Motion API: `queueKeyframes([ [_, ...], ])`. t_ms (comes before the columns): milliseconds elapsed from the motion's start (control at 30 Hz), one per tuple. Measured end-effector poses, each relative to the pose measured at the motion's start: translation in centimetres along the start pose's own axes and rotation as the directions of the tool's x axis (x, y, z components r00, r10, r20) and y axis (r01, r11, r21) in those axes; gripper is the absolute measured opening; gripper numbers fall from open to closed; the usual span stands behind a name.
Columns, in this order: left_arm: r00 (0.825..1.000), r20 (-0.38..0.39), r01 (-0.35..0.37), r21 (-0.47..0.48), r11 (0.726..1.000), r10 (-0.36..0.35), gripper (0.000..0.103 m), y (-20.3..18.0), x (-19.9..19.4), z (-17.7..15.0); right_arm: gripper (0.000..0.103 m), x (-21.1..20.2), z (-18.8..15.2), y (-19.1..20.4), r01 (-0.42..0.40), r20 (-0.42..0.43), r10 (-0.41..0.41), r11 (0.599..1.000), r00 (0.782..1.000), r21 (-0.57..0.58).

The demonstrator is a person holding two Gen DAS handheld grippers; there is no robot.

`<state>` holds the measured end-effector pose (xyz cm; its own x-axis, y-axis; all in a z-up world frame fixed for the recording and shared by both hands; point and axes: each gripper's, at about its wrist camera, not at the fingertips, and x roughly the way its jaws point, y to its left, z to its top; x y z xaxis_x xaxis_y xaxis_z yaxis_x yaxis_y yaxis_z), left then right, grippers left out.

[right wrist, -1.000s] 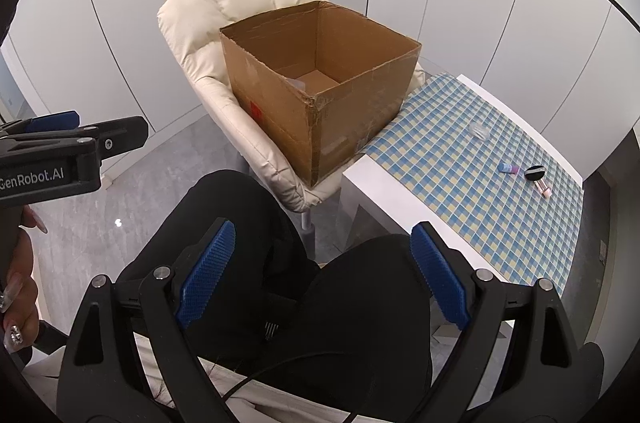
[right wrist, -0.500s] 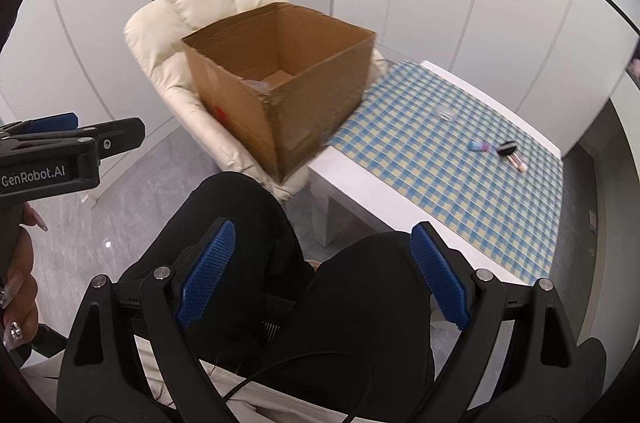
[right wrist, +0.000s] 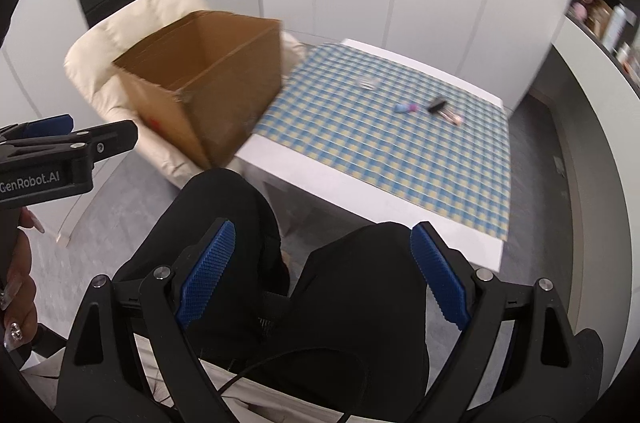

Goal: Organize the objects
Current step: 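Move both open grippers back over the remaining cosmetics on the checked table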

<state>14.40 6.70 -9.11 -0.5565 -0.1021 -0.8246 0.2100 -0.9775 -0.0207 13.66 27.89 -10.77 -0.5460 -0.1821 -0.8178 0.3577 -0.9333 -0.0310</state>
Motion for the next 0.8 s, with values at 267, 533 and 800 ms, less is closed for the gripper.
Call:
queueKeyframes([
  [267,0.998,-0.016,0.063,0.096,0.993,-0.062,0.102,-4.9,0.9,0.6,0.092,-0.8,-1.5,-4.8,0.071,-0.013,-0.07,0.992,0.997,0.107],
  [533,0.994,-0.032,0.111,0.177,0.978,-0.107,0.102,-9.2,1.4,0.8,0.092,-1.3,-3.1,-8.9,0.131,-0.037,-0.126,0.972,0.991,0.197],
  [800,0.989,-0.049,0.148,0.227,0.963,-0.141,0.102,-11.9,1.8,0.7,0.092,-1.7,-4.3,-11.1,0.168,-0.055,-0.159,0.954,0.986,0.25],
])
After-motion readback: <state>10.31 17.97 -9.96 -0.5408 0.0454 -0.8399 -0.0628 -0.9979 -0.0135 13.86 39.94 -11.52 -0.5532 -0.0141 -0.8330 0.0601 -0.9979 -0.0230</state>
